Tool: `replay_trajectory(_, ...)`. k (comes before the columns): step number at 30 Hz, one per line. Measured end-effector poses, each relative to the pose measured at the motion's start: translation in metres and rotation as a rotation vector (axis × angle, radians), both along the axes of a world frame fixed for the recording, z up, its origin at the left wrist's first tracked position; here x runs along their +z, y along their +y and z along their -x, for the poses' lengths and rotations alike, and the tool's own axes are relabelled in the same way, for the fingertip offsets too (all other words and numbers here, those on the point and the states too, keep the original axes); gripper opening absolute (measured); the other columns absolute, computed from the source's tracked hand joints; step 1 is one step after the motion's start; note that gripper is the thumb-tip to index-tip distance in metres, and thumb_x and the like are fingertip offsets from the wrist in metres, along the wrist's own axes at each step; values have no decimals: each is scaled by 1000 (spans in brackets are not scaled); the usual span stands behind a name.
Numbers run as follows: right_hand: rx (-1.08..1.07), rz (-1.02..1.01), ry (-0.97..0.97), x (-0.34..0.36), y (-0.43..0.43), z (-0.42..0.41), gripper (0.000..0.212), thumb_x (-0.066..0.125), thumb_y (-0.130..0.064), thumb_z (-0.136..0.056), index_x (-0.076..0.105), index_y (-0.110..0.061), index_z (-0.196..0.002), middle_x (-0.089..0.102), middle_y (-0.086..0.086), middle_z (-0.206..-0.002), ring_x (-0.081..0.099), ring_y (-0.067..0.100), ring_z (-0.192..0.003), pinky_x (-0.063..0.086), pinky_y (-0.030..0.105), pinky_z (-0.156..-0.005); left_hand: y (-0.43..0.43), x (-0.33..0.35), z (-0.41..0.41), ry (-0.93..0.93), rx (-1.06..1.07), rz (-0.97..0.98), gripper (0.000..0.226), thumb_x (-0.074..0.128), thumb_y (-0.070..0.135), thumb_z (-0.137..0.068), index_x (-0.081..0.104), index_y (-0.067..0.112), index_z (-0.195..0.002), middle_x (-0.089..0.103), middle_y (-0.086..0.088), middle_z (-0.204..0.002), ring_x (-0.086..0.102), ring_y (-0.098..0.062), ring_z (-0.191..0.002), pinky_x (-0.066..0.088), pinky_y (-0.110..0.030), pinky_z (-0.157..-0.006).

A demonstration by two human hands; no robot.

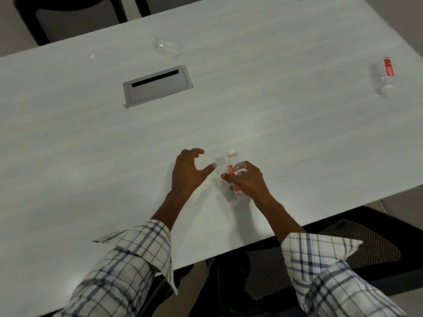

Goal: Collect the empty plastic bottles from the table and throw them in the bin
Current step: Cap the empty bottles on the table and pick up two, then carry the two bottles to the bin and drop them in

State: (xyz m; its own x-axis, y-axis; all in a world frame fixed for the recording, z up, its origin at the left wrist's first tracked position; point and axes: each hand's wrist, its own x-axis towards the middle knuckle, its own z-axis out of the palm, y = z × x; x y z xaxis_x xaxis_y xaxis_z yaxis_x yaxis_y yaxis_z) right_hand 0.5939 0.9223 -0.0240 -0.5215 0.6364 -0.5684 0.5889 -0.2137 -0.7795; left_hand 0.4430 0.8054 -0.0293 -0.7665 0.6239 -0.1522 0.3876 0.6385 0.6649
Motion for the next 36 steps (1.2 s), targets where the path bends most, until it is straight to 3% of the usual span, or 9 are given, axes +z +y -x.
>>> replay_trajectory(3,-53,-4,-13,-2,-10,1,48,87,-39,-68,62,-14,-99,74,10,-91,72,23,-64,64,44,-71,-18,-9,-10,192,56,195,89,74,69,-60,51,18,-130,53,-6,-126,51,-25,-116,46,-37,-91)
replay_trajectory(5,-85,2,-16,-4,-15,2,50,83,-46,-62,61,-17,-96,74,9,-87,73,25,-67,63,49,-73,-27,-14,-18,247,61,397,102,72,71,-58,43,12,-135,49,-12,-128,48,-30,-117,44,-42,-88)
replay_trajectory(8,-117,2,-21,-9,-20,1,50,76,-51,-58,60,-20,-94,74,4,-84,73,25,-71,62,51,-75,-32,-21,-30,207,122,527,89,76,59,-61,42,7,-125,47,-13,-121,47,-31,-111,44,-41,-80)
replay_trajectory(12,-56,-8,1,-11,-29,0,46,74,-45,-64,59,-15,-97,74,8,-81,68,20,-58,62,51,-70,-36,-25,-39,112,214,402,56,70,32,-76,47,1,-116,50,-17,-118,50,-34,-111,46,-43,-81)
replay_trajectory(17,4,-72,66,14,-45,16,36,75,-37,-71,57,-17,-97,74,6,-82,66,16,-57,60,41,-69,-54,10,-17,-168,394,40,54,76,30,-76,48,7,-116,62,-9,-111,62,-28,-103,49,-36,-88)
replay_trajectory(19,44,-71,127,35,-59,34,34,75,-33,-73,58,-17,-98,73,6,-82,65,16,-56,61,44,-69,-75,45,1,-256,494,-87,54,76,29,-77,45,9,-117,62,-3,-103,65,-27,-99,52,-38,-90)
replay_trajectory(28,350,-92,373,152,-193,157,41,73,-40,-65,58,-21,-97,72,3,-89,71,28,-74,61,51,-75,-259,196,75,-91,796,-292,55,77,24,-77,43,10,-118,56,12,-84,61,-21,-91,51,-36,-88)
replay_trajectory(31,462,-76,455,184,-263,191,44,73,-41,-64,58,-19,-100,72,3,-89,71,29,-74,61,51,-74,-342,229,82,-40,908,-314,52,77,23,-77,43,13,-115,57,12,-85,60,-18,-93,45,-28,-85)
replay_trajectory(36,630,-63,545,216,-390,232,48,73,-43,-63,57,-20,-102,71,4,-91,71,31,-75,61,50,-72,-488,264,86,10,1063,-352,55,77,25,-78,43,12,-120,61,2,-101,61,-20,-99,47,-35,-92)
